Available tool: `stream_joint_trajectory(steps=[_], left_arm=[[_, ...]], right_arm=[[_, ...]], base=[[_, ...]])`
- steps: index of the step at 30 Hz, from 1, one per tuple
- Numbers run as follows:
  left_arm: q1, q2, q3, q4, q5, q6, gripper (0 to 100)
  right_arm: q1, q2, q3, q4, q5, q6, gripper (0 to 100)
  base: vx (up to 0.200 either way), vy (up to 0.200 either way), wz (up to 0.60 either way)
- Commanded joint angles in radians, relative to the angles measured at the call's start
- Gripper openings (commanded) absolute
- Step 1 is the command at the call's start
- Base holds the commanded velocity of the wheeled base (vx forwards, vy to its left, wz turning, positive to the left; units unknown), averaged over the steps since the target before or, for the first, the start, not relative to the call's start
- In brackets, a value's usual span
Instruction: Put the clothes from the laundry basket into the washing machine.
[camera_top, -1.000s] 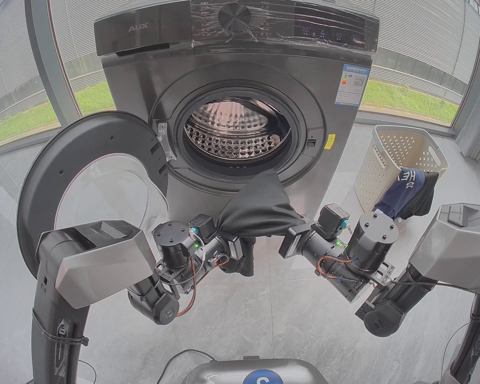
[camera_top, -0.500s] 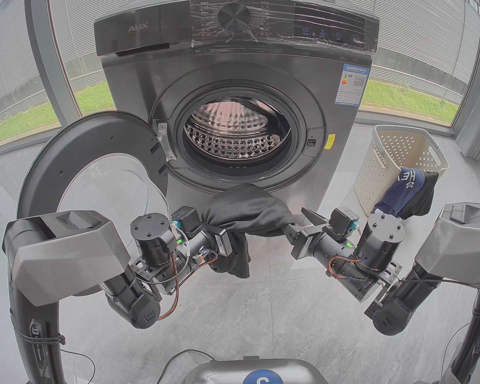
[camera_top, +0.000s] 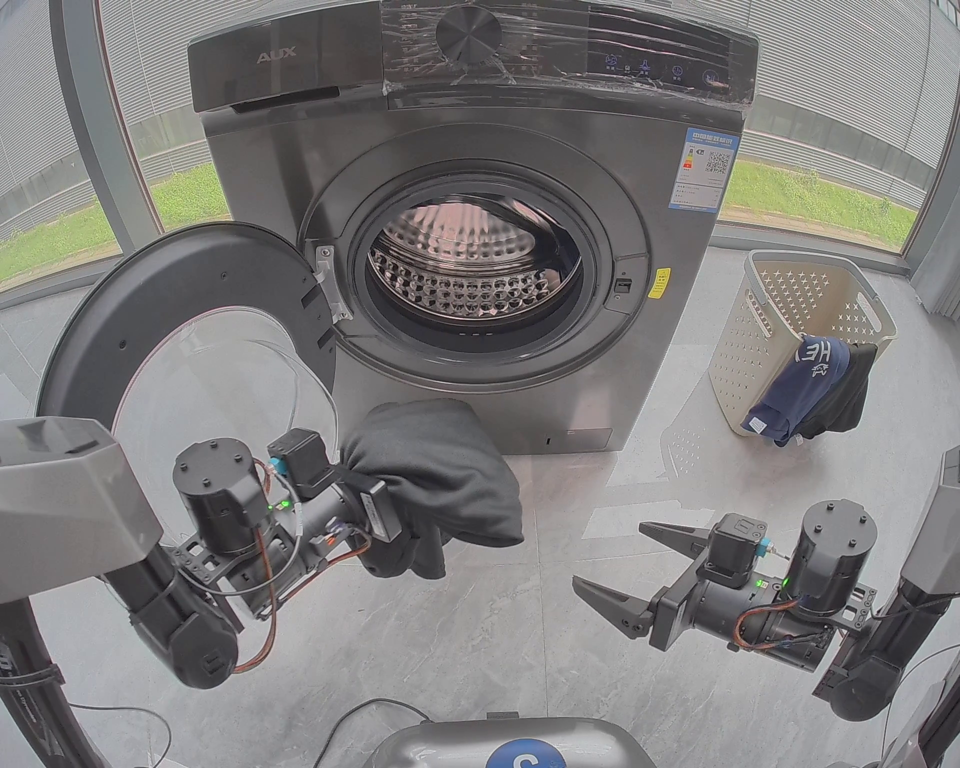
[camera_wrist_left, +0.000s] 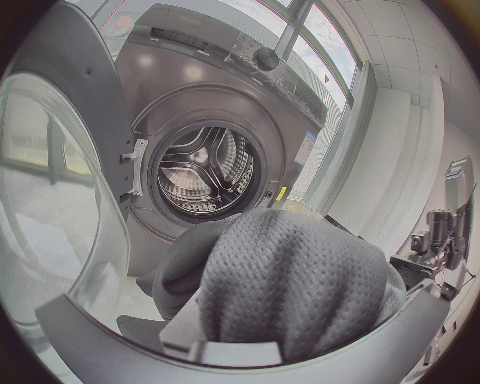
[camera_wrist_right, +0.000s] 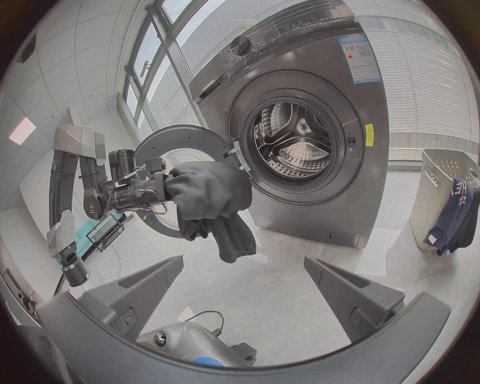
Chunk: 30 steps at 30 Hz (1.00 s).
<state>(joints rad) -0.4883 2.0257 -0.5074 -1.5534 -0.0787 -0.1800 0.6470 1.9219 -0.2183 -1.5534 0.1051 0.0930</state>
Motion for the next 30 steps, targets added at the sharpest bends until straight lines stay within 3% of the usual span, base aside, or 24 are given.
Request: stream_joint_trajectory(steps=[1, 3, 6, 11, 16, 18, 19, 20, 21, 30], left_arm=[[-0.010, -0.165, 0.139, -0.001, -0.019, -0.010, 0], [-0.015, -0.165, 0.147, 0.001, 0.002, -0.012, 0], [-0.015, -0.148, 0.133, -0.002, 0.002, -0.013, 0], [0.019, -0.125, 0.118, -0.002, 0.007, -0.013, 0], [-0.012, -0.170, 0.181, 0.001, -0.007, -0.012, 0], [-0.038, -0.162, 0.188, 0.001, -0.006, 0.019, 0], [-0.041, -0.160, 0.191, -0.001, -0.003, 0.050, 0], [-0.041, -0.160, 0.191, -0.001, -0.003, 0.050, 0], [-0.044, -0.162, 0.198, -0.001, -0.004, 0.083, 0], [-0.049, -0.162, 0.211, -0.002, -0.006, 0.091, 0]], right_arm=[[-0.018, -0.038, -0.065, -0.016, -0.028, -0.006, 100], [-0.040, -0.027, -0.127, -0.014, -0.091, 0.024, 100], [-0.060, -0.024, -0.154, -0.014, -0.131, 0.053, 100], [-0.102, -0.027, -0.151, -0.014, -0.131, 0.056, 100], [-0.106, -0.020, -0.153, -0.014, -0.133, 0.060, 100], [-0.101, -0.012, -0.151, -0.014, -0.134, 0.060, 100], [-0.099, -0.011, -0.153, -0.014, -0.136, 0.060, 100], [-0.099, -0.011, -0.153, -0.014, -0.136, 0.060, 100], [-0.099, -0.012, -0.153, -0.014, -0.136, 0.059, 100], [-0.099, -0.018, -0.150, -0.014, -0.136, 0.059, 100]], base=[[0.000, 0.000, 0.00], [0.000, 0.000, 0.00], [0.000, 0.000, 0.00], [0.000, 0.000, 0.00], [0.000, 0.000, 0.00], [0.000, 0.000, 0.00], [0.000, 0.000, 0.00], [0.000, 0.000, 0.00], [0.000, 0.000, 0.00], [0.000, 0.000, 0.00]])
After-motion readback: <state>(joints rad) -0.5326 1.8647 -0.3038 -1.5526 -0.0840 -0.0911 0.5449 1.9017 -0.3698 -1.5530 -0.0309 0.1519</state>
